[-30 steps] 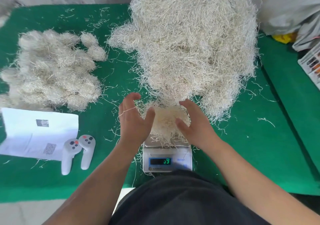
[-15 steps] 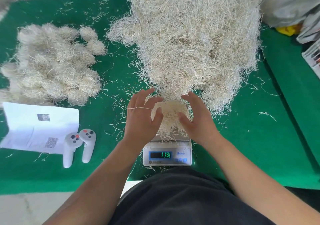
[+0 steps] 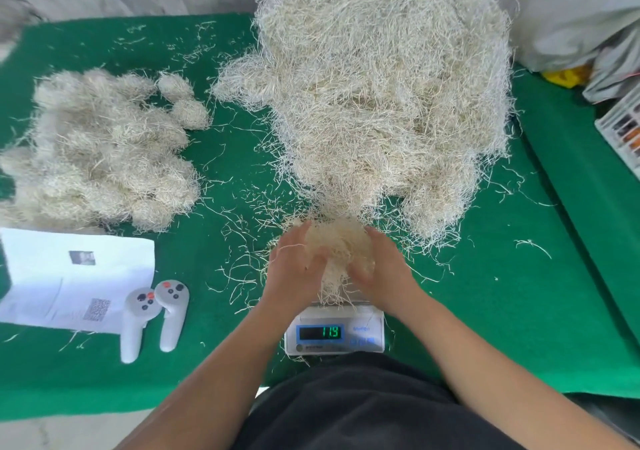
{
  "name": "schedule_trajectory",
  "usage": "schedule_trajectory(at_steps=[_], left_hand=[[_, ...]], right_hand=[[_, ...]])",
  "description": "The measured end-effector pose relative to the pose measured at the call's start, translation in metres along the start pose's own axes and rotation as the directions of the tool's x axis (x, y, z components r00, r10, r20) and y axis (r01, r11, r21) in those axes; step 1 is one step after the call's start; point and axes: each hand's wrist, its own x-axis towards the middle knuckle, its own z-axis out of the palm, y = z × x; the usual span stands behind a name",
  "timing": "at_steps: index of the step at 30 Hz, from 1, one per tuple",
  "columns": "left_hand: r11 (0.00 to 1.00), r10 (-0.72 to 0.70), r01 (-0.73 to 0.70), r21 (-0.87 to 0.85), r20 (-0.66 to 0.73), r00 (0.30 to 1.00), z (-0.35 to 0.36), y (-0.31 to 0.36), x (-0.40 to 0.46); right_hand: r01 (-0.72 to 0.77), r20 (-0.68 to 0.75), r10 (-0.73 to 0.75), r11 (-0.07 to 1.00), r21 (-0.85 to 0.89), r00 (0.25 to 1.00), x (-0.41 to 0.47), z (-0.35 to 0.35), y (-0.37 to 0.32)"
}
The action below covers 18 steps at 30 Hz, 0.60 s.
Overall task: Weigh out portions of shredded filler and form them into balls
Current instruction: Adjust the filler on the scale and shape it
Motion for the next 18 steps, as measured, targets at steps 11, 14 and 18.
schedule_trajectory(at_steps=[11,14,18], left_hand=[[0.441,-0.239,0.216,-0.871,0.118,0.964,-0.012,0.079,0.045],[0.252,-0.290,0.167,-0.953,0.090,0.953,-0.031,0.109,0.061],[0.271,-0.131,0.091,-0.958,0.057,0.990,-0.057,0.150,0.063]], right_hand=[[-0.079,0.052,0.062,0.603,0.794,0.997,0.029,-0.013,-0.083],[0.102,-0.133,-0.010,0.694,0.713,0.991,0.034,-0.023,-0.106],[0.245,-0.248,-0.075,0.577,0.779,0.966,0.046,-0.050,-0.144]])
